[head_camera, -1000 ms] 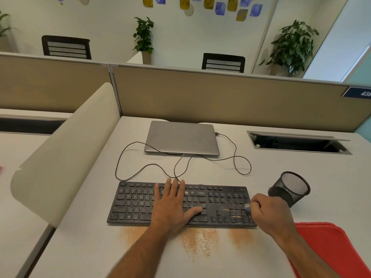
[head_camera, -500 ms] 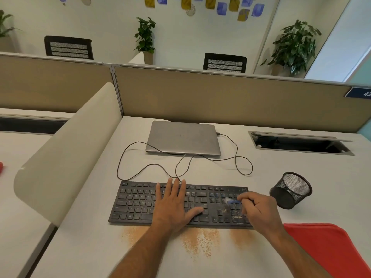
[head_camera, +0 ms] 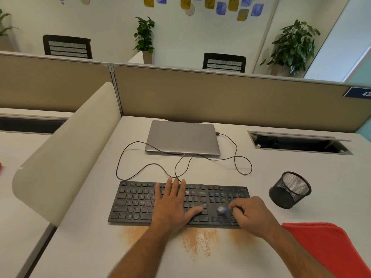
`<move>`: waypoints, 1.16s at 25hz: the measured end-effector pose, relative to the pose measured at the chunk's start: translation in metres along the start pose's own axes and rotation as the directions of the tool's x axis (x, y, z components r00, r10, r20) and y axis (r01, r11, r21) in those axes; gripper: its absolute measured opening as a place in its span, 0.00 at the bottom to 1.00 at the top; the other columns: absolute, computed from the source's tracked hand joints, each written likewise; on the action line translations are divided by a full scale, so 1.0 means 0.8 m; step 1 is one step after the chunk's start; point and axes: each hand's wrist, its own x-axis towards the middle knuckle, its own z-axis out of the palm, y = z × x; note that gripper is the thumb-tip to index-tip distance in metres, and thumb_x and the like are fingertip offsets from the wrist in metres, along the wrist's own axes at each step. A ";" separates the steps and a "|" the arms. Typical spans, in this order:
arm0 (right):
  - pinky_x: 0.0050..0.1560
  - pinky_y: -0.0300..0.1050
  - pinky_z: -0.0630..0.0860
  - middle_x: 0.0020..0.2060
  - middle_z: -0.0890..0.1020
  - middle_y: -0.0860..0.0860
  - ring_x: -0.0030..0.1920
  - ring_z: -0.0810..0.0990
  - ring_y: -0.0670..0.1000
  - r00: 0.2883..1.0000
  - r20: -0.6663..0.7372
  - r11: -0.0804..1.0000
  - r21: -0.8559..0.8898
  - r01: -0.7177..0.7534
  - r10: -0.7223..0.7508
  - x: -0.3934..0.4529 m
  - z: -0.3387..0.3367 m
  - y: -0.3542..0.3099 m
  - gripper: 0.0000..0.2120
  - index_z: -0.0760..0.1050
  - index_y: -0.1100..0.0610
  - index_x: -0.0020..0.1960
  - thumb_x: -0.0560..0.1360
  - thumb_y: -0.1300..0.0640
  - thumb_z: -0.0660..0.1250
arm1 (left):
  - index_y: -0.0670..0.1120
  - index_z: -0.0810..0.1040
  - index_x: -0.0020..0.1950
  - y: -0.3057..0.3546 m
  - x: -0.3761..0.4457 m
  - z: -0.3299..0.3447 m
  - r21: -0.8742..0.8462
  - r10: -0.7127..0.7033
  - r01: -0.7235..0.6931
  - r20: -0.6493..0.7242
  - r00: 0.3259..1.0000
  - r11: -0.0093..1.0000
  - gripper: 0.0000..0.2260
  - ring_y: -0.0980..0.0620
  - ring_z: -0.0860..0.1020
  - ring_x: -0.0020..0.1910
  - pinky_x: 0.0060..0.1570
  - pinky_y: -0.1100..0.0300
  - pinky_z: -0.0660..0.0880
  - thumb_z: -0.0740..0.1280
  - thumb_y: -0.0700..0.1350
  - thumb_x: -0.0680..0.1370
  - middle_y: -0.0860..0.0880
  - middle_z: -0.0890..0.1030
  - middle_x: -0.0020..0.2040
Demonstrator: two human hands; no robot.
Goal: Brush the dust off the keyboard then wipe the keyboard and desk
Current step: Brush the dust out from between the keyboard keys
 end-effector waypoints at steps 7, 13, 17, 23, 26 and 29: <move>0.24 0.32 0.64 0.26 0.76 0.40 0.27 0.75 0.44 0.996 -0.092 0.998 0.058 -0.005 0.011 -0.001 -0.007 0.001 0.11 0.81 0.48 0.44 0.74 0.60 0.62 | 0.50 0.36 0.81 0.000 -0.001 0.000 0.001 0.000 0.000 -0.001 1.000 1.000 0.50 0.46 0.34 0.79 0.75 0.35 0.37 0.33 0.81 0.68 0.47 0.40 0.82; 0.24 0.31 0.62 0.26 0.77 0.39 0.26 0.74 0.45 0.996 -0.086 0.997 0.066 -0.032 0.037 -0.010 -0.013 0.008 0.11 0.79 0.47 0.35 0.69 0.58 0.59 | 0.50 0.36 0.81 0.000 -0.001 -0.002 -0.002 0.005 -0.005 0.001 1.000 1.000 0.51 0.45 0.34 0.79 0.75 0.35 0.37 0.31 0.81 0.67 0.47 0.40 0.82; 0.26 0.32 0.62 0.24 0.77 0.41 0.28 0.74 0.44 0.999 0.029 1.000 -0.007 -0.024 0.024 -0.021 -0.012 0.010 0.12 0.75 0.43 0.29 0.67 0.56 0.59 | 0.50 0.36 0.81 0.000 0.000 -0.001 -0.002 0.002 -0.002 0.006 1.000 1.000 0.51 0.46 0.33 0.79 0.74 0.35 0.37 0.31 0.81 0.67 0.47 0.40 0.82; 0.25 0.36 0.65 0.24 0.77 0.42 0.26 0.74 0.46 0.999 0.048 1.000 -0.017 -0.013 0.014 -0.032 -0.013 0.017 0.11 0.78 0.46 0.32 0.67 0.56 0.59 | 0.50 0.36 0.81 0.000 0.000 -0.001 -0.001 0.001 -0.001 0.006 1.000 1.000 0.50 0.45 0.33 0.79 0.75 0.35 0.36 0.33 0.81 0.68 0.47 0.40 0.82; 0.24 0.35 0.62 0.23 0.77 0.43 0.23 0.71 0.45 0.994 -0.105 0.998 0.053 -0.020 0.025 -0.033 -0.016 0.024 0.11 0.79 0.46 0.34 0.67 0.58 0.61 | 0.50 0.36 0.81 0.000 0.000 -0.001 0.001 0.000 0.000 0.009 1.000 1.000 0.50 0.45 0.33 0.79 0.75 0.35 0.36 0.33 0.81 0.68 0.46 0.40 0.82; 0.24 0.38 0.65 0.25 0.79 0.46 0.23 0.72 0.47 0.994 -0.098 0.996 0.073 -0.043 0.050 -0.032 -0.010 0.021 0.11 0.82 0.48 0.44 0.74 0.60 0.63 | 0.50 0.36 0.81 0.000 0.000 -0.001 0.000 0.004 -0.004 0.013 1.000 1.000 0.50 0.46 0.33 0.79 0.75 0.35 0.36 0.34 0.81 0.68 0.47 0.40 0.82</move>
